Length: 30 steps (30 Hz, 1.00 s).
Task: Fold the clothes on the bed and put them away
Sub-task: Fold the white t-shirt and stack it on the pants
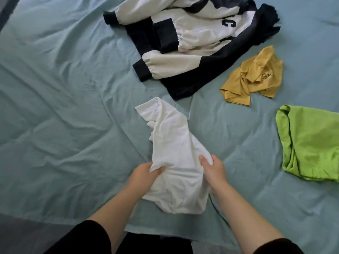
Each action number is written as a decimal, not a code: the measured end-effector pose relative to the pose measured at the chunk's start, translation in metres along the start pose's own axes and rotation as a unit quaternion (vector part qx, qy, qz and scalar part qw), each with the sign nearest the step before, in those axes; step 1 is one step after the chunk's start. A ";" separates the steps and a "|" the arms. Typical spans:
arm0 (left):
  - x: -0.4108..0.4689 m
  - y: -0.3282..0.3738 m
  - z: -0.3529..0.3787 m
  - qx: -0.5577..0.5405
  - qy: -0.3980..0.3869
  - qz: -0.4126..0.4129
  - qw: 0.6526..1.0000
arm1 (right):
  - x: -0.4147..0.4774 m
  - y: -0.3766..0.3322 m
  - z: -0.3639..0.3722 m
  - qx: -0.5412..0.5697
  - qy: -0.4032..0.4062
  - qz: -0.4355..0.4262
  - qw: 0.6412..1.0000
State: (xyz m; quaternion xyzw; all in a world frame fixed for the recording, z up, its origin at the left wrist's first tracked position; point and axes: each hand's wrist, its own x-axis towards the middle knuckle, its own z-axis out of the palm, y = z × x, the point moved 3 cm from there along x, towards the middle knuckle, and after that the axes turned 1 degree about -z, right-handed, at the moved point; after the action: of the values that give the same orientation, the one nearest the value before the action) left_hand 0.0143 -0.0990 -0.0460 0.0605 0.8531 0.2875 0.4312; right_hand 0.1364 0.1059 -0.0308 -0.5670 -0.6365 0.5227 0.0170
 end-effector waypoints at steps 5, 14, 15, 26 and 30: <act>-0.023 0.022 -0.008 -0.079 -0.005 0.035 0.996 | 0.007 -0.018 -0.044 -0.107 0.059 -0.068 0.990; -0.069 0.105 -0.029 -0.180 0.046 0.121 0.975 | 0.011 -0.070 -0.138 -0.006 0.051 -0.043 0.998; -0.076 0.119 -0.037 -0.205 0.051 0.123 0.970 | 0.010 -0.078 -0.146 0.017 0.015 -0.018 1.000; -0.186 0.223 -0.039 -0.528 -0.106 -0.012 0.843 | -0.152 -0.114 -0.118 -0.193 -0.178 -0.233 0.936; -0.219 0.238 -0.032 -0.584 -0.120 -0.031 0.802 | -0.170 -0.131 -0.104 0.049 -0.054 -0.177 0.981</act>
State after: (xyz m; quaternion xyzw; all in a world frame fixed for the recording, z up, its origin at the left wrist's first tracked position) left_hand 0.0911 0.0066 0.2513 -0.1956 0.4662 0.7083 0.4927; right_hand 0.1689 0.0723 0.2025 -0.4142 -0.7003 0.5723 0.1027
